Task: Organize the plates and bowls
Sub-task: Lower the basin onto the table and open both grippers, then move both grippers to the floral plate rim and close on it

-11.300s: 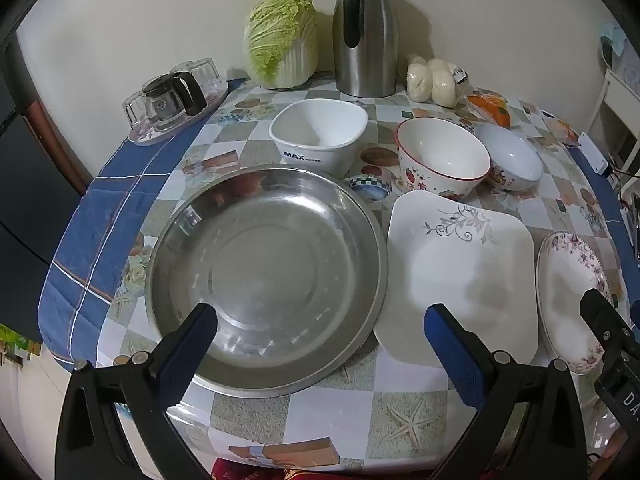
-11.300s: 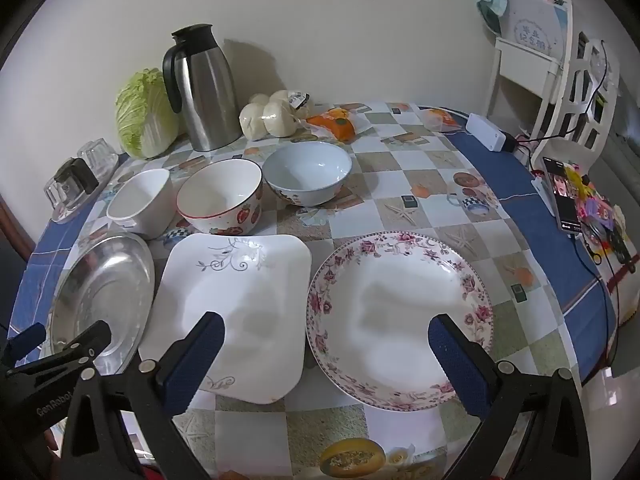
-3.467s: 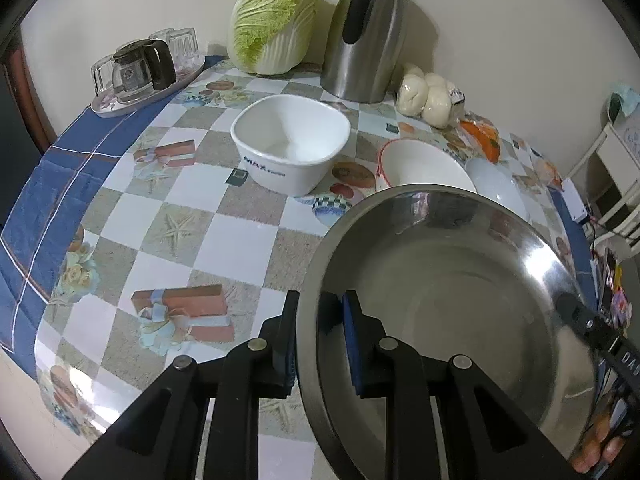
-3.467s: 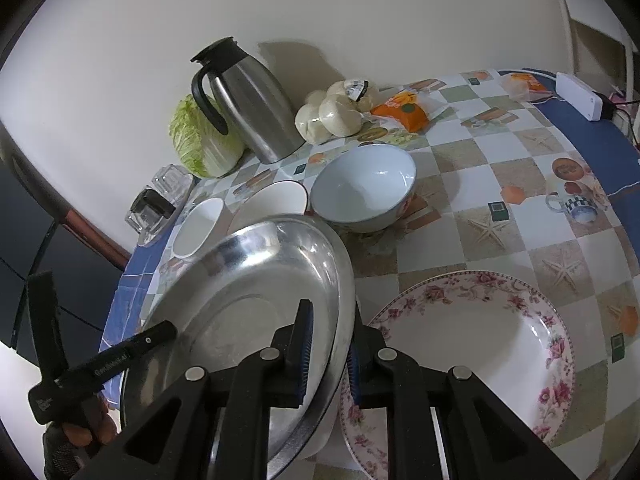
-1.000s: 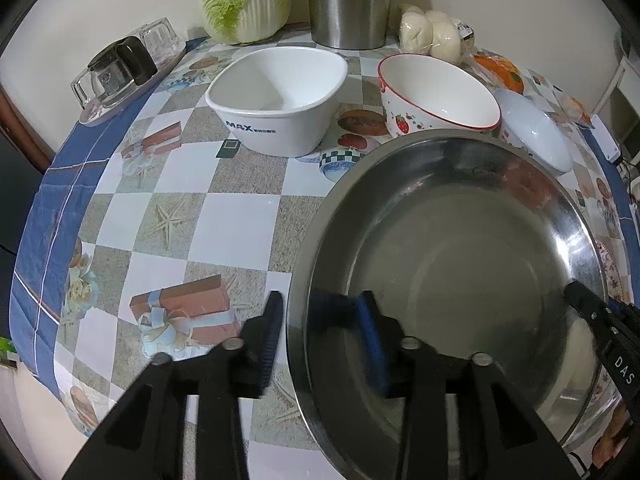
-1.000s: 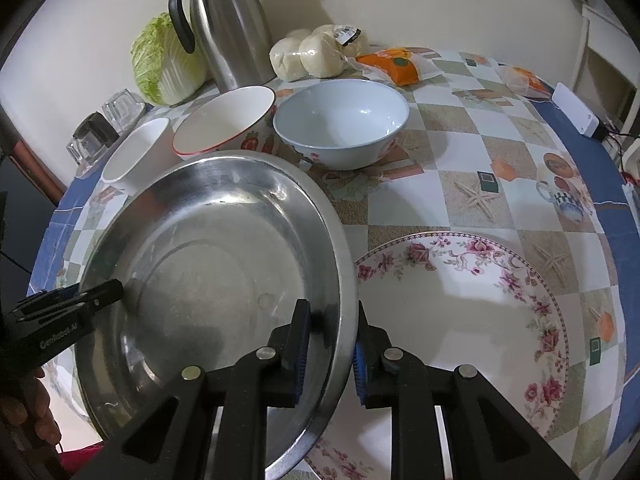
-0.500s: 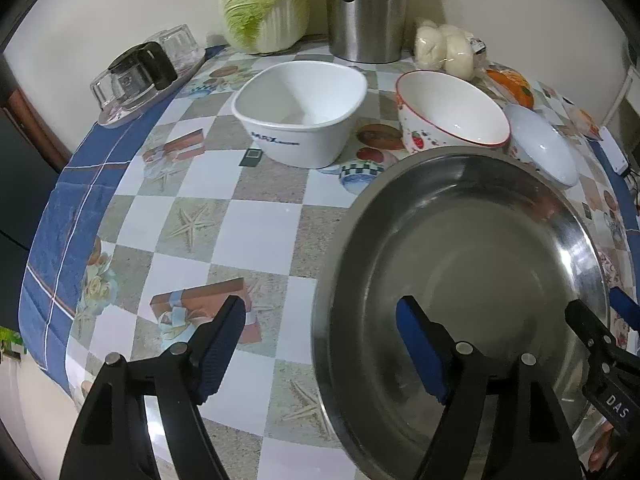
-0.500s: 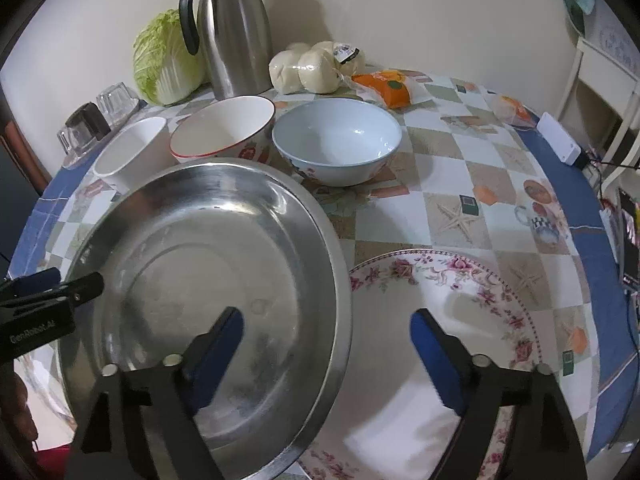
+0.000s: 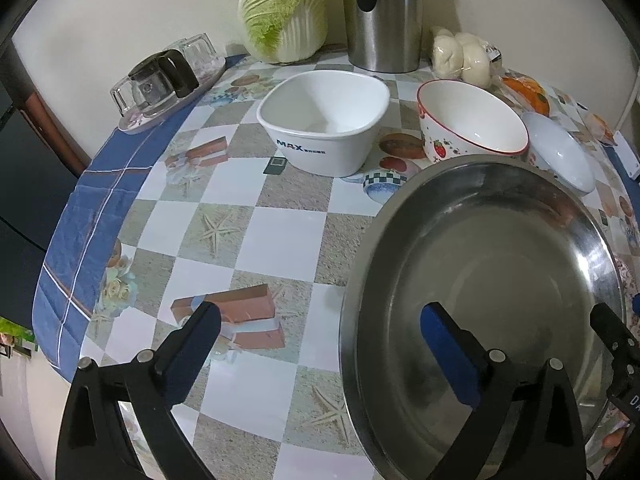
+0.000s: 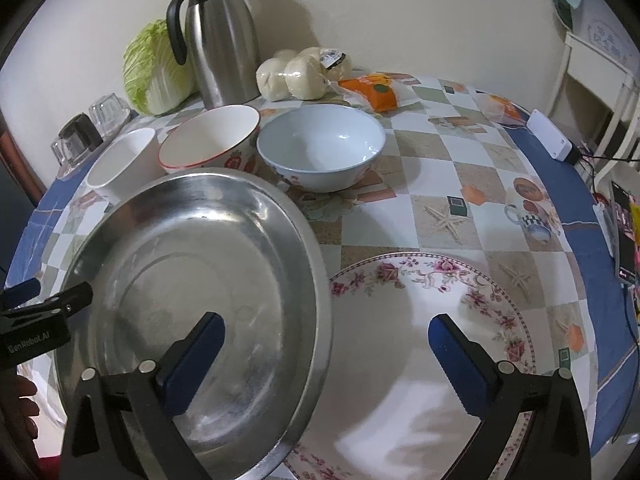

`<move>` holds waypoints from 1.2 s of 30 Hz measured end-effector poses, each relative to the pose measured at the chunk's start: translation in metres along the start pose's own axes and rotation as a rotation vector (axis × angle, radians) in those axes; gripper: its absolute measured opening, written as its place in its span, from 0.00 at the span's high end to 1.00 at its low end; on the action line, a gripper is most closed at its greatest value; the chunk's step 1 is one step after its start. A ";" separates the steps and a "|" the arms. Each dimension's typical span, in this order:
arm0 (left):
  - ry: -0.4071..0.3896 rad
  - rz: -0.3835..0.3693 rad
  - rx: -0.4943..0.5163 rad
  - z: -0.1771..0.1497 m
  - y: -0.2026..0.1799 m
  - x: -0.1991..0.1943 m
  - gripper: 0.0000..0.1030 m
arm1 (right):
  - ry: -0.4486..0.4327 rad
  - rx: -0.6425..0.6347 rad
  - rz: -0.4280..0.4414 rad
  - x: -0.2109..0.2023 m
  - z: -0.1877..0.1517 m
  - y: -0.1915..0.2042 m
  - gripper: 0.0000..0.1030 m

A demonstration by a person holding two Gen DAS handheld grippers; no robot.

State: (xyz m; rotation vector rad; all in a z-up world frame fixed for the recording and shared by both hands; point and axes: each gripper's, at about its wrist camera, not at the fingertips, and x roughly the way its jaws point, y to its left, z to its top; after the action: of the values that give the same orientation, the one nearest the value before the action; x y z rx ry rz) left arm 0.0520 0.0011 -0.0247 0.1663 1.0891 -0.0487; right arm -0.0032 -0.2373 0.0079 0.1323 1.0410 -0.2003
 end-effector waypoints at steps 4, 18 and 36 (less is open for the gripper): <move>-0.012 -0.009 -0.009 0.000 0.000 -0.004 0.03 | -0.001 0.009 0.000 -0.001 0.000 -0.002 0.00; -0.151 -0.047 0.008 0.000 -0.015 -0.041 0.02 | -0.071 0.058 0.011 -0.027 -0.003 -0.020 0.00; -0.183 -0.281 0.185 -0.021 -0.082 -0.079 0.02 | -0.130 0.274 -0.049 -0.059 -0.026 -0.087 0.00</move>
State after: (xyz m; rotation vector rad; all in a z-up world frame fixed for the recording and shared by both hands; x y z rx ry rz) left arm -0.0129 -0.0802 0.0269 0.1706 0.9180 -0.4100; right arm -0.0740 -0.3111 0.0446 0.3369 0.8839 -0.3909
